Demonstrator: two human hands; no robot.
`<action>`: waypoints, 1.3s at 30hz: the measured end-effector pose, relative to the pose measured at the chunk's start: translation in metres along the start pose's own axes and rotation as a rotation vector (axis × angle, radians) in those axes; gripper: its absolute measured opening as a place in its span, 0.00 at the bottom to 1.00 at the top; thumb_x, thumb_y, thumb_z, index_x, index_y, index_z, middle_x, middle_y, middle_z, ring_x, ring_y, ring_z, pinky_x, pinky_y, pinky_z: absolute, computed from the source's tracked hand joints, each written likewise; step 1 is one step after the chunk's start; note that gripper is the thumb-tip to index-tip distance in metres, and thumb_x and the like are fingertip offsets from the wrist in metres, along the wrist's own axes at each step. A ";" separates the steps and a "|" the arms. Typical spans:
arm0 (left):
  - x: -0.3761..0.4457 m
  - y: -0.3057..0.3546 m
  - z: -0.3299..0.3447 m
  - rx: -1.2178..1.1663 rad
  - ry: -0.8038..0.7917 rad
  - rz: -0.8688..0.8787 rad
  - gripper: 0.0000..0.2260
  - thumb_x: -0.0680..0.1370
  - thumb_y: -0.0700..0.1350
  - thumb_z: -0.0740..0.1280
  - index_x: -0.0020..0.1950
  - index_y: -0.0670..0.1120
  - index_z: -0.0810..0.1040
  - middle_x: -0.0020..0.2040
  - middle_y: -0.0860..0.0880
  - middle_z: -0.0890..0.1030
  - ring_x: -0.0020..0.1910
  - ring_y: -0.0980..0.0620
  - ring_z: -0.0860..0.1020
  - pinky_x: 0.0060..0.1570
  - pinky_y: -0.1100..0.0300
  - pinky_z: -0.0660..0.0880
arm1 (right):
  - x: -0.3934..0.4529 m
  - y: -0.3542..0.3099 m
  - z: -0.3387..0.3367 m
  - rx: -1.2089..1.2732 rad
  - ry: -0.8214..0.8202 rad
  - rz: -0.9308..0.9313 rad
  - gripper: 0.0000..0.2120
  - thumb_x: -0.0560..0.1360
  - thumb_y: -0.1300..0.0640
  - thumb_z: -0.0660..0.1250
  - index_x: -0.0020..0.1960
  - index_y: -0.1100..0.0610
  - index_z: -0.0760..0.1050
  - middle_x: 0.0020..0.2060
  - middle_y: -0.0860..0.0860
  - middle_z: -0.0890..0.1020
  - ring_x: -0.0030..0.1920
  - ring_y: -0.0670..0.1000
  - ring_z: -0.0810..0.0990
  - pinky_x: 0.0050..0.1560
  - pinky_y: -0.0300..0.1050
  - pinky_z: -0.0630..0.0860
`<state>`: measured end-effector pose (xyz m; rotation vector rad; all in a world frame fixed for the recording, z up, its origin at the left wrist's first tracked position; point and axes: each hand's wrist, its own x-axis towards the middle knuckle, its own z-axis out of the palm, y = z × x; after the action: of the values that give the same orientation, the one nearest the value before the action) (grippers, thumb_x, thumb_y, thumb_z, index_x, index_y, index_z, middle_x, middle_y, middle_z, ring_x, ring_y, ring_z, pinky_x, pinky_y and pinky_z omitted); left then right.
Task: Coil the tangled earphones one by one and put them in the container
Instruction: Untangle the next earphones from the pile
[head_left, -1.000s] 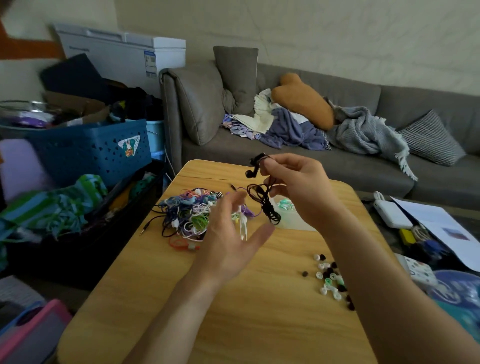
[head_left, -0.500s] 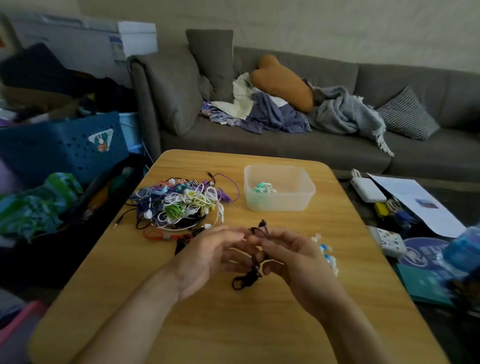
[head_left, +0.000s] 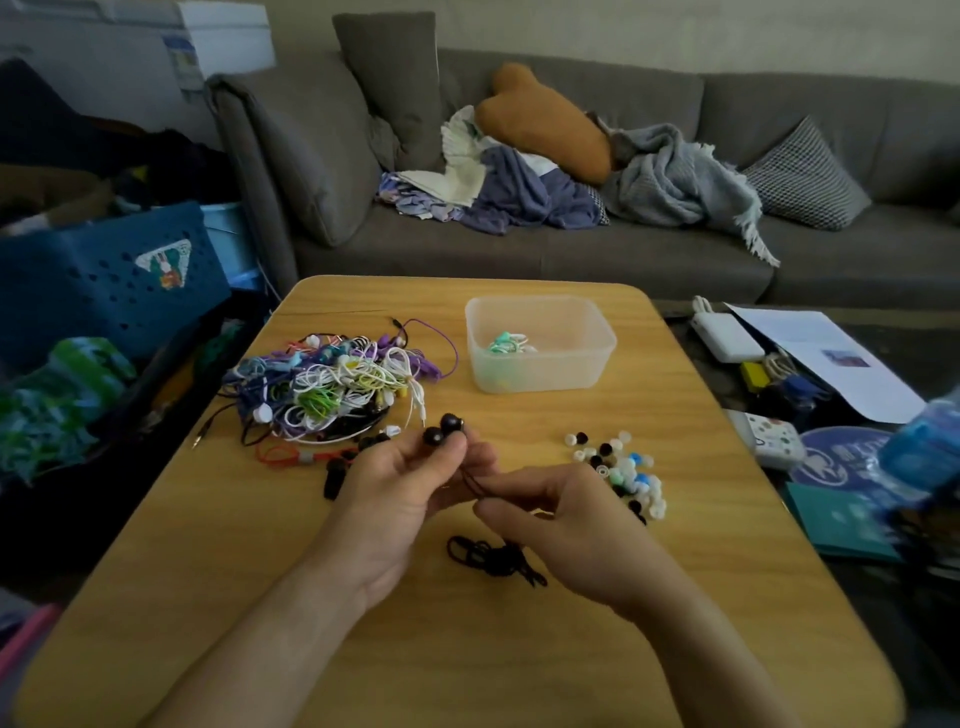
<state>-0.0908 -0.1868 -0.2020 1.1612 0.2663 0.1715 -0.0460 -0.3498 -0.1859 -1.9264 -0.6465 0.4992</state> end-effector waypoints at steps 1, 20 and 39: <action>0.000 0.000 0.001 -0.023 -0.008 0.010 0.13 0.73 0.44 0.67 0.54 0.37 0.80 0.48 0.38 0.84 0.48 0.42 0.83 0.45 0.57 0.80 | -0.001 -0.001 -0.005 -0.016 -0.015 0.002 0.08 0.78 0.53 0.69 0.54 0.46 0.84 0.42 0.45 0.86 0.41 0.39 0.81 0.47 0.37 0.77; -0.013 -0.007 0.018 0.005 -0.352 -0.147 0.16 0.75 0.53 0.67 0.47 0.39 0.75 0.33 0.48 0.69 0.27 0.53 0.63 0.32 0.60 0.66 | 0.034 0.054 -0.079 -0.663 0.424 0.250 0.06 0.77 0.50 0.69 0.53 0.47 0.83 0.67 0.49 0.70 0.67 0.56 0.61 0.64 0.48 0.61; -0.015 -0.003 0.022 0.027 -0.239 -0.082 0.10 0.75 0.44 0.64 0.53 0.41 0.75 0.40 0.43 0.79 0.29 0.51 0.72 0.30 0.61 0.62 | 0.006 0.009 -0.039 0.340 0.269 -0.139 0.11 0.73 0.62 0.72 0.55 0.57 0.80 0.40 0.52 0.85 0.39 0.49 0.82 0.40 0.39 0.79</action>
<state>-0.0991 -0.2114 -0.1953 1.1833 0.1052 -0.0430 -0.0164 -0.3761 -0.1789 -1.5785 -0.4818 0.2378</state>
